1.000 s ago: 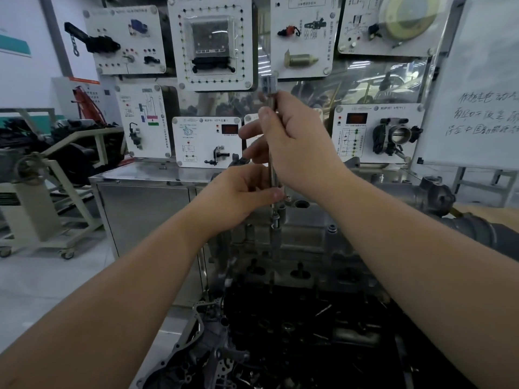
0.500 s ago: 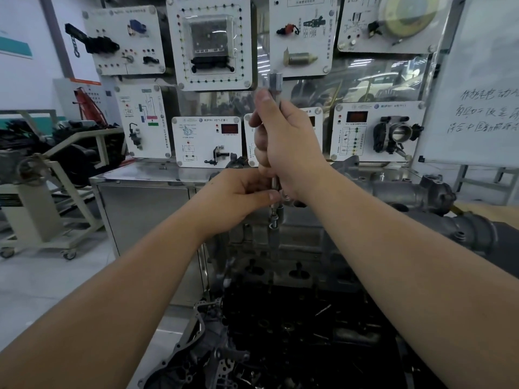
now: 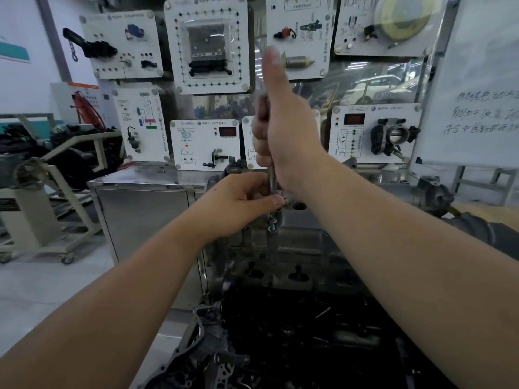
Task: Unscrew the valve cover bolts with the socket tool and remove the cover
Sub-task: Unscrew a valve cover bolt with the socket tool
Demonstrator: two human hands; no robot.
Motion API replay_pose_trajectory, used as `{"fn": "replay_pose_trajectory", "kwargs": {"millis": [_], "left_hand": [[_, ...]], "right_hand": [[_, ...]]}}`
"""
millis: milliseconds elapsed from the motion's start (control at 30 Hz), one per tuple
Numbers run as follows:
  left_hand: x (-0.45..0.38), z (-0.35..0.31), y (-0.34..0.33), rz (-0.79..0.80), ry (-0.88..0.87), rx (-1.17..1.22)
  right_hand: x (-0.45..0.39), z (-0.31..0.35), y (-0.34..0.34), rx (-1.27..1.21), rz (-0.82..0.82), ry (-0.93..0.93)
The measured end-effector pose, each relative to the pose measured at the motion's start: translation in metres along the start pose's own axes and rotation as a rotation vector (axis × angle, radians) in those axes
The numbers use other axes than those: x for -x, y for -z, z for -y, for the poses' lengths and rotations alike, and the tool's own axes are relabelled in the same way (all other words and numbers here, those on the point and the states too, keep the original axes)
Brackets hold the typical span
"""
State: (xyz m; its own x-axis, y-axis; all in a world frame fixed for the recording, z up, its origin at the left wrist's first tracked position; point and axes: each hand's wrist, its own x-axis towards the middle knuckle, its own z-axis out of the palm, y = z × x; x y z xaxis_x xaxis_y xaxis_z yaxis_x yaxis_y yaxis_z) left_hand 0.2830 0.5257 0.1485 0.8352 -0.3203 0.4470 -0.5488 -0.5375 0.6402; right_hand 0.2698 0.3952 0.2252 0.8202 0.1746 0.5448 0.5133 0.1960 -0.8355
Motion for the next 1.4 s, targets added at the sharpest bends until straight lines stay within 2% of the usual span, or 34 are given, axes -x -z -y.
{"fn": "replay_pose_trajectory", "kwargs": {"millis": [133, 233, 367, 467, 533, 567, 700, 800, 867, 967, 1067, 1267, 1400], "left_hand": [[0.003, 0.0, 0.004, 0.026, -0.002, 0.113], [0.001, -0.001, 0.003, -0.026, 0.003, 0.071], [-0.002, -0.001, -0.001, -0.06, -0.017, -0.001], [-0.002, 0.0, -0.001, -0.033, -0.016, -0.003], [-0.001, 0.002, 0.0, -0.011, -0.009, 0.001], [0.0, 0.002, 0.001, -0.003, -0.003, 0.036], [0.002, 0.001, 0.007, 0.012, 0.027, 0.158], [0.002, -0.001, 0.005, -0.033, 0.011, 0.143], [0.002, -0.003, 0.004, -0.061, -0.001, 0.12], [0.002, -0.007, 0.001, -0.08, -0.028, 0.071], [0.0, -0.004, 0.0, -0.093, -0.024, 0.053], [-0.002, 0.004, 0.003, 0.01, -0.009, 0.121], [-0.001, 0.003, 0.002, -0.026, -0.053, 0.083]], "right_hand": [[-0.011, 0.008, 0.006, -0.154, 0.202, -0.207], [-0.012, 0.009, 0.011, -0.152, 0.206, -0.238], [-0.005, -0.001, 0.002, -0.029, 0.021, -0.167], [-0.002, -0.012, -0.001, 0.065, -0.043, -0.001], [-0.002, -0.017, 0.002, 0.028, -0.015, 0.101], [-0.002, -0.017, 0.004, -0.006, 0.024, 0.095], [-0.007, -0.012, 0.011, -0.069, 0.181, -0.066], [-0.003, -0.013, 0.009, -0.055, 0.16, -0.059], [0.003, -0.018, 0.006, 0.078, 0.087, 0.052], [0.006, -0.027, 0.008, 0.507, -0.067, 0.282], [0.007, -0.027, 0.016, 0.652, -0.128, 0.374], [0.003, -0.014, 0.031, 0.904, -0.013, 0.278], [0.007, -0.008, 0.033, 0.937, 0.131, 0.245]]}}
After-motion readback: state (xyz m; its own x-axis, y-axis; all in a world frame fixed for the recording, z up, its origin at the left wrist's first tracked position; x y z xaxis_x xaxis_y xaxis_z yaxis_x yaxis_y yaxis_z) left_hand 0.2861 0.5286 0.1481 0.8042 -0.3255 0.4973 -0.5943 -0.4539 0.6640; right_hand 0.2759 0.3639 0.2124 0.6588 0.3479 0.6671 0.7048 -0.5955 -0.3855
